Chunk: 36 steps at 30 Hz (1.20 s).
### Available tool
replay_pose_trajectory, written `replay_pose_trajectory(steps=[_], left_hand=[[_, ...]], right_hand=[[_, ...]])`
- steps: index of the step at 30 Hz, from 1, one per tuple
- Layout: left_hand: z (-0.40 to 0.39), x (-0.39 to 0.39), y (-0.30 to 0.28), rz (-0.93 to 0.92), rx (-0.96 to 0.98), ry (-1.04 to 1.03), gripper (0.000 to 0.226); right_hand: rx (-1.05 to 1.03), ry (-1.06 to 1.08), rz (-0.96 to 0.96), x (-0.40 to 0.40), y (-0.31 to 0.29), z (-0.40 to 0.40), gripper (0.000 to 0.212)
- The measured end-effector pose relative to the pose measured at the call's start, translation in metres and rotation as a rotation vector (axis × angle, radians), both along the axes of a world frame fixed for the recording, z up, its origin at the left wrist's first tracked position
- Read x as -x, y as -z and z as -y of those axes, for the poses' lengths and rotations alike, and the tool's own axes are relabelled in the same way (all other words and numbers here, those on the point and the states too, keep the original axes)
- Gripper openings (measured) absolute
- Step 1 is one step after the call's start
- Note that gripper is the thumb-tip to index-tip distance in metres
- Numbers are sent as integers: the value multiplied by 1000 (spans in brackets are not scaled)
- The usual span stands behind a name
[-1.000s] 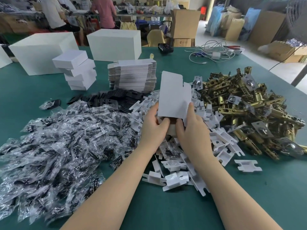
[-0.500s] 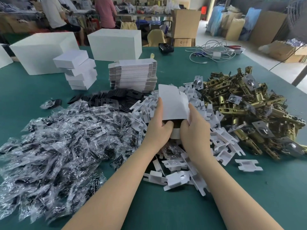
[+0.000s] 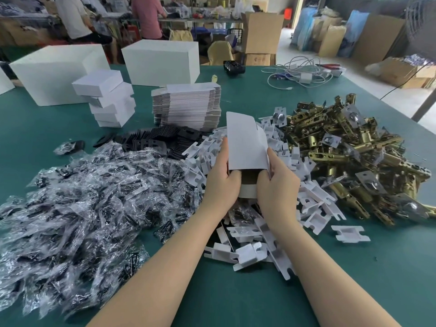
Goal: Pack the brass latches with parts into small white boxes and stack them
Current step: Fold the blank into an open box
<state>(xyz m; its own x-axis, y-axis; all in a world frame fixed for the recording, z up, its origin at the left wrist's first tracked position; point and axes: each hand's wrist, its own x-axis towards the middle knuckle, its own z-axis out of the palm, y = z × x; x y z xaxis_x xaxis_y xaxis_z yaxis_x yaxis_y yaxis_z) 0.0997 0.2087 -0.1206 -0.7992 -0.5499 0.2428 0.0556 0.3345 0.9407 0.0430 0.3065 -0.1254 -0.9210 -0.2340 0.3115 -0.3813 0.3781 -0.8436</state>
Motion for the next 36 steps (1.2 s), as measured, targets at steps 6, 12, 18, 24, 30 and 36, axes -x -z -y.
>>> replay_pose_trajectory(steps=[6,12,18,24,30,36], left_hand=[[-1,-2,1,70,82,-16,81],[0,-1,-1,116,256,-27,80],[4,-4,-9,89,334,-5,77],[9,-7,-8,146,375,-11,75],[5,-12,-6,275,378,142,93],[19,-13,-17,47,-91,85,58]], right_hand=[[220,-1,98,-4,-1,1,48],[362,-55,155,-8,-10,-1,48],[468,-233,204,-6,-16,-8,51],[664,-548,534,3,-28,-14,31],[503,-358,618,17,-27,-27,22],[462,-330,608,21,-24,-26,18]])
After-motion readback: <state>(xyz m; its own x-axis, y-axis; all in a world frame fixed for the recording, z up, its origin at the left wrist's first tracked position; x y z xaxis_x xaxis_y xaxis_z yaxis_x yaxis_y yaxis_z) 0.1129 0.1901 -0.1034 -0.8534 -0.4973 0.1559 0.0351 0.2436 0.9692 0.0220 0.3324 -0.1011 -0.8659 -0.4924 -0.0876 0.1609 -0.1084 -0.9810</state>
